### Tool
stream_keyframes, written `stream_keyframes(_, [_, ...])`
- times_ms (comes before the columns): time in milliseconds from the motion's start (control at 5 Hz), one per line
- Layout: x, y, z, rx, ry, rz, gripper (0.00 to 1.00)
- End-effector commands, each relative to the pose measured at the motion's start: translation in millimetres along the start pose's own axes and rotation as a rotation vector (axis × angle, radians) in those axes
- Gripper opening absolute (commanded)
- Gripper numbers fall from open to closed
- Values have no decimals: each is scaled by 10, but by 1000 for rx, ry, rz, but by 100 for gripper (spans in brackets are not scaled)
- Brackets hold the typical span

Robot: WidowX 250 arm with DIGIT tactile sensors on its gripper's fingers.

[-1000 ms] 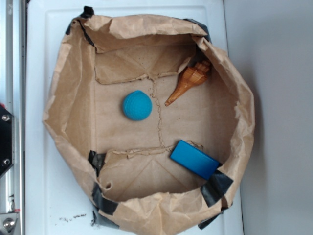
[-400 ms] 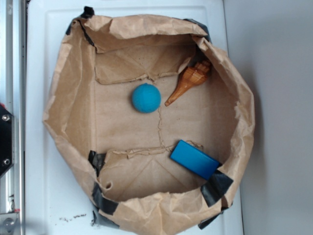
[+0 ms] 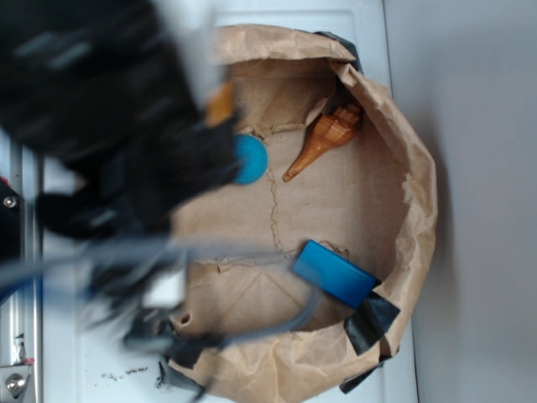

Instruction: Grab the blue ball.

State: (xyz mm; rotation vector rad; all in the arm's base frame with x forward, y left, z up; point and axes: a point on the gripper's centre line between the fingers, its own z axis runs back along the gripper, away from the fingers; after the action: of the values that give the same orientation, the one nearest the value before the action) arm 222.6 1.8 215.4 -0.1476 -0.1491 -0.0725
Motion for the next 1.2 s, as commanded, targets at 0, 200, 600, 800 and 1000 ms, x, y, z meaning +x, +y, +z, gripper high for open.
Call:
stream_keyframes(0, [56,22,138,10,-48,0,100])
stream_keyframes(200, [56,22,138,10,-48,0,100])
stream_keyframes(600, [199,630,-852,27,114,64,100])
stream_keyframes(800, [65,718,-1260,13,169,30,100])
stream_keyframes(1000, [-122,645,-1483,19,196,-9,100])
